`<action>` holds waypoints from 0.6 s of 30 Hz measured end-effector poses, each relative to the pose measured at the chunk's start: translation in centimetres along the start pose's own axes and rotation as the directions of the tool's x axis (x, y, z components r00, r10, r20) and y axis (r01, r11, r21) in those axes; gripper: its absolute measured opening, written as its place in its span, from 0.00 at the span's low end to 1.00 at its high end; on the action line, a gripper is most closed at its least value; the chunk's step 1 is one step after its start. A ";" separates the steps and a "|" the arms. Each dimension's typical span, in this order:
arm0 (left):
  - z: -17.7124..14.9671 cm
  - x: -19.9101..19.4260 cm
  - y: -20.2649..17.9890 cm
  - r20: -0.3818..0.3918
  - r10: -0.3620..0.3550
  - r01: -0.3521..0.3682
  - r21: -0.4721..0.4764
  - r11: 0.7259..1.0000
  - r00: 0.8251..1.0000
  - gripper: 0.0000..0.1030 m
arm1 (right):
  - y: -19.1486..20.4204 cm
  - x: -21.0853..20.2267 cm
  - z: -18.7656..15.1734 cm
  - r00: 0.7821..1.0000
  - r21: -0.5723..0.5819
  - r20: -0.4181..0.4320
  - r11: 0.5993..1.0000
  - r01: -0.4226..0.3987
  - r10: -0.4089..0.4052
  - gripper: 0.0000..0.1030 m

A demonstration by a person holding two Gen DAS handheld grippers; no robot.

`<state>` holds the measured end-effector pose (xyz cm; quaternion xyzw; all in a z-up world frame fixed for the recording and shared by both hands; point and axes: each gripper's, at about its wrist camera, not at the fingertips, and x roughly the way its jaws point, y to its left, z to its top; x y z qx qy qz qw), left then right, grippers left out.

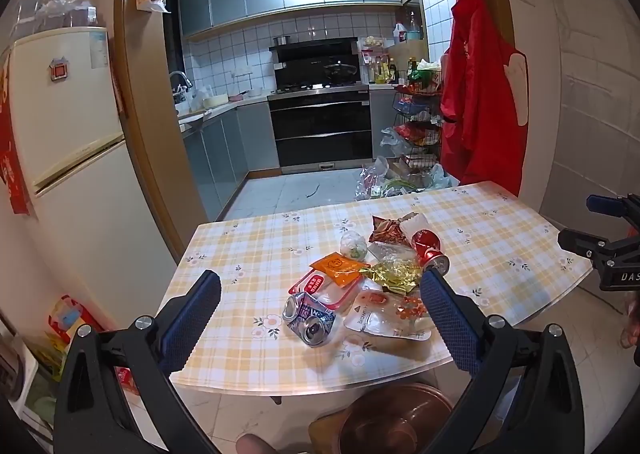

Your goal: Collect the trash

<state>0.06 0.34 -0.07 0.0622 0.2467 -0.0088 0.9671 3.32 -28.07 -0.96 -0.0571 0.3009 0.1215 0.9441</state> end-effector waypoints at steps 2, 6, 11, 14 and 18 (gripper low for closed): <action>0.0 -0.1 -0.1 0.001 0.002 -0.002 0.002 1.000 1.000 0.95 | 0.1 0.1 -0.1 1.000 -0.002 0.000 1.000 0.000 0.000 0.95; 0.0 -0.6 0.0 0.003 0.002 -0.002 0.002 1.000 1.000 0.95 | -0.4 -0.2 0.2 1.000 -0.008 -0.003 1.000 0.007 -0.007 0.95; 0.6 -1.0 0.8 0.010 0.004 -0.004 -0.003 1.000 1.000 0.95 | 0.3 -0.5 0.3 1.000 -0.010 0.000 1.000 0.015 -0.015 0.95; 0.7 -1.0 0.9 0.012 0.009 -0.009 -0.001 1.000 1.000 0.95 | 0.2 -0.5 0.3 1.000 -0.009 0.002 1.000 0.016 -0.016 0.95; 0.7 -1.0 0.7 0.013 0.010 -0.010 0.001 1.000 1.000 0.95 | 0.2 -0.5 0.3 1.000 -0.010 0.003 1.000 0.017 -0.016 0.95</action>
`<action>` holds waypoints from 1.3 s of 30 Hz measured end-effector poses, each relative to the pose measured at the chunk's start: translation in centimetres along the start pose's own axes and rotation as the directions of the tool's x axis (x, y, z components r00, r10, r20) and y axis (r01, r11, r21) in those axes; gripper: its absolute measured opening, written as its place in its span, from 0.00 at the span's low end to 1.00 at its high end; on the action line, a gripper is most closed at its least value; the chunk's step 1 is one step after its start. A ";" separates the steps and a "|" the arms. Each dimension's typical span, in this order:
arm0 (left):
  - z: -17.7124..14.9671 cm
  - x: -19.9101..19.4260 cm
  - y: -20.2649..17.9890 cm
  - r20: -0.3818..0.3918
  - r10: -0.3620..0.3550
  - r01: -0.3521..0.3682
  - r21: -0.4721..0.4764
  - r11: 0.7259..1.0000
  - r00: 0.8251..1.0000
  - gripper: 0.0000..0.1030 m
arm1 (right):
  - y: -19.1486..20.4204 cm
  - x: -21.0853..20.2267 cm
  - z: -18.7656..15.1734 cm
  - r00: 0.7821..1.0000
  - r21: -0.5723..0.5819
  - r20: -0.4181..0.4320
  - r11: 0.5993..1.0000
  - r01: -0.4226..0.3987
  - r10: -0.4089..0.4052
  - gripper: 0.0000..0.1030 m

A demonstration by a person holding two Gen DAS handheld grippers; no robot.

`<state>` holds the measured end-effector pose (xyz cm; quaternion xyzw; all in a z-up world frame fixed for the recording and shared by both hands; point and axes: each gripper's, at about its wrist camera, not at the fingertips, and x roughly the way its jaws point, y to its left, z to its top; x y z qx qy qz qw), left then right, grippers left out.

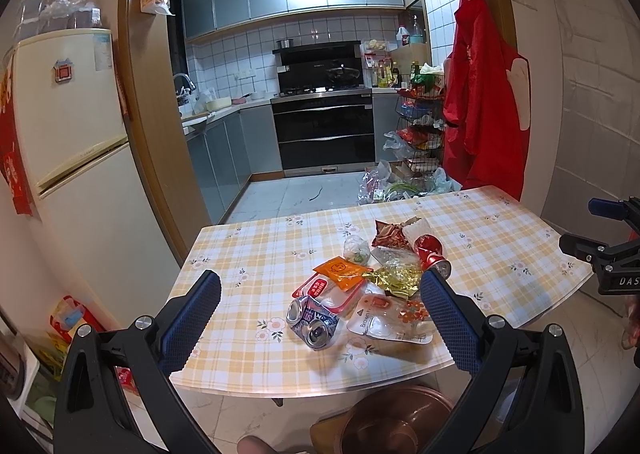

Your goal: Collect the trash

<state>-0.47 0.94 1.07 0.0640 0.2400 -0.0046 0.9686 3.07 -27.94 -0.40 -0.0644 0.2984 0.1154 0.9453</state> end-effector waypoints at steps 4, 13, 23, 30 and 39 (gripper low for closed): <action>0.1 0.0 0.0 -0.001 -0.001 0.001 0.000 1.000 1.000 0.95 | -0.1 -0.1 0.0 1.000 0.000 -0.001 1.000 0.001 -0.001 0.95; 0.0 -0.1 -0.2 -0.004 -0.001 0.001 -0.003 1.000 1.000 0.95 | -0.1 -0.3 0.1 1.000 0.000 -0.001 1.000 0.001 -0.001 0.95; -0.3 -0.5 -0.2 0.003 0.001 -0.001 -0.014 1.000 1.000 0.95 | -0.1 -0.4 0.1 1.000 -0.002 0.000 1.000 0.002 -0.002 0.95; -0.3 -0.5 -0.1 0.005 0.000 0.000 -0.014 1.000 1.000 0.95 | -0.1 -0.4 0.1 1.000 0.000 0.000 1.000 0.003 -0.003 0.95; -0.3 -0.5 -0.1 0.006 -0.001 0.001 -0.014 1.000 1.000 0.95 | 0.0 -0.5 0.0 1.000 -0.001 0.000 1.000 0.003 -0.003 0.95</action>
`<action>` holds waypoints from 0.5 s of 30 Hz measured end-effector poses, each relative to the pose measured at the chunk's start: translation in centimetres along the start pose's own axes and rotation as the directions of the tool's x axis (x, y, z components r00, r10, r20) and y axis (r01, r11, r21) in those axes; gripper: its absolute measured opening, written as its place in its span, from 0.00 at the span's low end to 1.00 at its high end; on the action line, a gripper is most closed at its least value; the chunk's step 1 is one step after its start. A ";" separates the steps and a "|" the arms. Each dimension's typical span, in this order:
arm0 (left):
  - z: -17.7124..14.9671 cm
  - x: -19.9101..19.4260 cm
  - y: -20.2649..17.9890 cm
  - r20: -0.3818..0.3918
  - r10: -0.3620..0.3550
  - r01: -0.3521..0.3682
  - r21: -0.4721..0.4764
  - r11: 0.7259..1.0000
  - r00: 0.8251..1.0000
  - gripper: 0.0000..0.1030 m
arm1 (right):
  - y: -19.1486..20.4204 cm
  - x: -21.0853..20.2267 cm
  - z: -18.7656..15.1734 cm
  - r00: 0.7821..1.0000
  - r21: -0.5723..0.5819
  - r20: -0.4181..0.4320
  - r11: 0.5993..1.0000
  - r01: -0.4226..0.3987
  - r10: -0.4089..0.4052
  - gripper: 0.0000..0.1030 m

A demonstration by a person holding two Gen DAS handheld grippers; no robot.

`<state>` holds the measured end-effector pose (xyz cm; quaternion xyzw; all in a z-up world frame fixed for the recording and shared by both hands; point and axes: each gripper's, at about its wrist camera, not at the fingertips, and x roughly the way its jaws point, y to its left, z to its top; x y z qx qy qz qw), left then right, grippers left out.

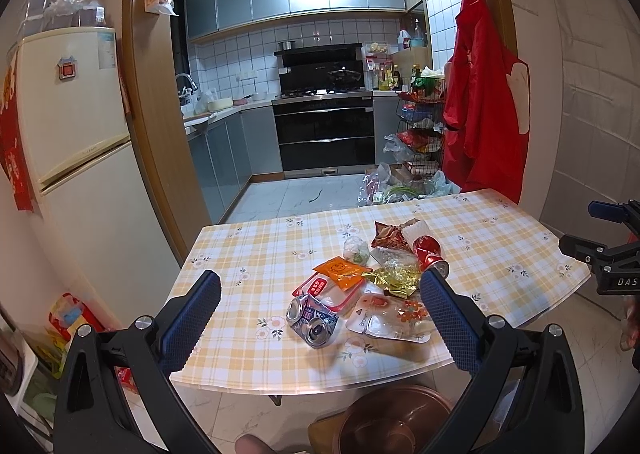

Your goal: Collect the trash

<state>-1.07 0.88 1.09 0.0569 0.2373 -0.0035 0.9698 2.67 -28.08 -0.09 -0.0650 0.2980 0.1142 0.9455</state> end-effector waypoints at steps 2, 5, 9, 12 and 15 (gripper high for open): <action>0.0 0.0 0.0 0.001 0.000 0.000 0.000 1.000 1.000 0.95 | 0.0 0.0 0.0 1.000 0.001 0.002 1.000 -0.001 0.001 0.95; 0.0 -0.1 0.0 0.003 -0.007 0.007 0.000 1.000 1.000 0.95 | -0.3 -0.4 0.1 1.000 0.007 0.002 1.000 -0.005 0.005 0.95; -0.1 -0.2 -0.1 0.004 -0.009 0.009 -0.002 1.000 1.000 0.95 | -0.2 -0.4 -0.1 1.000 0.001 -0.007 1.000 -0.011 0.011 0.95; -0.6 -0.1 0.0 0.005 -0.017 0.017 -0.018 1.000 1.000 0.95 | 0.0 -0.1 -0.5 1.000 0.008 -0.009 1.000 -0.016 0.016 0.95; -1.8 0.7 0.5 -0.002 -0.043 0.043 -0.072 0.997 0.999 0.95 | -0.3 0.8 -1.3 0.998 0.043 -0.012 0.998 -0.053 0.054 0.95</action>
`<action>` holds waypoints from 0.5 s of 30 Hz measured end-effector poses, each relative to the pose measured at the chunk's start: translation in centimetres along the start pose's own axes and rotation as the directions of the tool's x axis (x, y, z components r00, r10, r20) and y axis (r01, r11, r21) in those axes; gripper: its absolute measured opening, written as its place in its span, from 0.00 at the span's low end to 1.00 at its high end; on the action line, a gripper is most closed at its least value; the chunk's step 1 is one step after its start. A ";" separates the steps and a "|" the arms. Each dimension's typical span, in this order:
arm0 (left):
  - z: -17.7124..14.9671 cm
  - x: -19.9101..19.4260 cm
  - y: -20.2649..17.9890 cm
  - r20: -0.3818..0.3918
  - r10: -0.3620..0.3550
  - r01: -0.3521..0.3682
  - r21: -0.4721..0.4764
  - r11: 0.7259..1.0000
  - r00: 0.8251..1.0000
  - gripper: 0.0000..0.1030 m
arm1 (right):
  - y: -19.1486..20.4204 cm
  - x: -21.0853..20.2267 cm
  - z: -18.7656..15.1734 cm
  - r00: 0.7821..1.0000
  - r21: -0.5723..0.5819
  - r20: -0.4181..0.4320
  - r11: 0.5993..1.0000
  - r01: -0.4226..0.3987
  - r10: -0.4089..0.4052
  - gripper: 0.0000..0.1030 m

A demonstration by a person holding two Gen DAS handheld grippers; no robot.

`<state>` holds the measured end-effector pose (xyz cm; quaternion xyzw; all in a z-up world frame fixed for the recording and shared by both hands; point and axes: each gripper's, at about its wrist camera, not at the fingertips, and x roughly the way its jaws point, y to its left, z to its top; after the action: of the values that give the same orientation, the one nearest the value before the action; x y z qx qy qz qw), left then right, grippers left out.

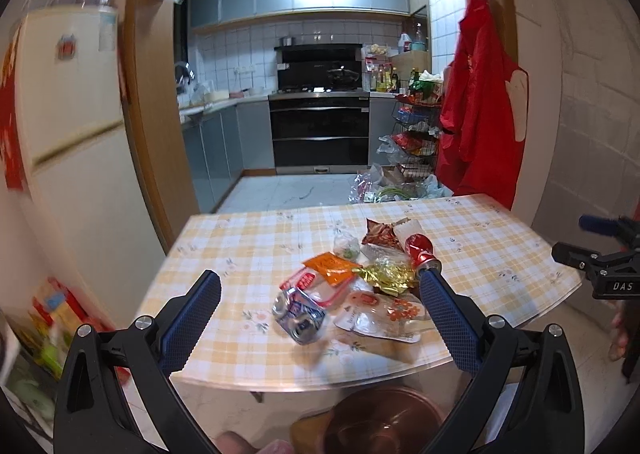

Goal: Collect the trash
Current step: 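Grasp the crushed red can with the right tool while the left tool grasps the blue can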

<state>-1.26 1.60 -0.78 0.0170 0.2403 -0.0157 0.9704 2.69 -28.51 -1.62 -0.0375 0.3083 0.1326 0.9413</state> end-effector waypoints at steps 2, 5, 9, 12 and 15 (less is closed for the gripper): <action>-1.4 0.8 0.5 -0.017 -0.002 0.001 -0.036 0.999 1.000 0.95 | -0.1 1.0 -0.8 1.000 0.007 -0.004 1.000 -0.014 0.014 0.95; -4.2 2.3 1.3 -0.064 -0.031 0.027 -0.065 0.998 0.997 0.95 | -0.1 3.0 -2.6 0.999 0.005 -0.026 1.000 -0.028 0.028 0.95; -7.6 3.7 1.7 -0.111 -0.085 0.075 -0.091 0.993 0.990 0.95 | -0.1 5.8 -4.5 0.996 0.019 -0.074 0.999 -0.039 0.040 0.95; -9.7 4.8 1.6 -0.132 -0.044 0.037 -0.058 0.998 0.990 0.95 | -0.6 7.8 -5.6 0.992 0.047 -0.114 0.998 -0.048 0.053 0.95; -11.0 6.1 1.5 -0.168 -0.016 0.011 -0.031 0.999 0.986 0.95 | -1.0 9.5 -6.3 0.989 0.059 -0.149 0.998 0.007 0.002 0.95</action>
<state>-0.89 3.41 -13.31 0.0023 0.3219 -0.0173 0.9466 6.73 -28.23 -12.27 -0.0199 0.3815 0.1191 0.9164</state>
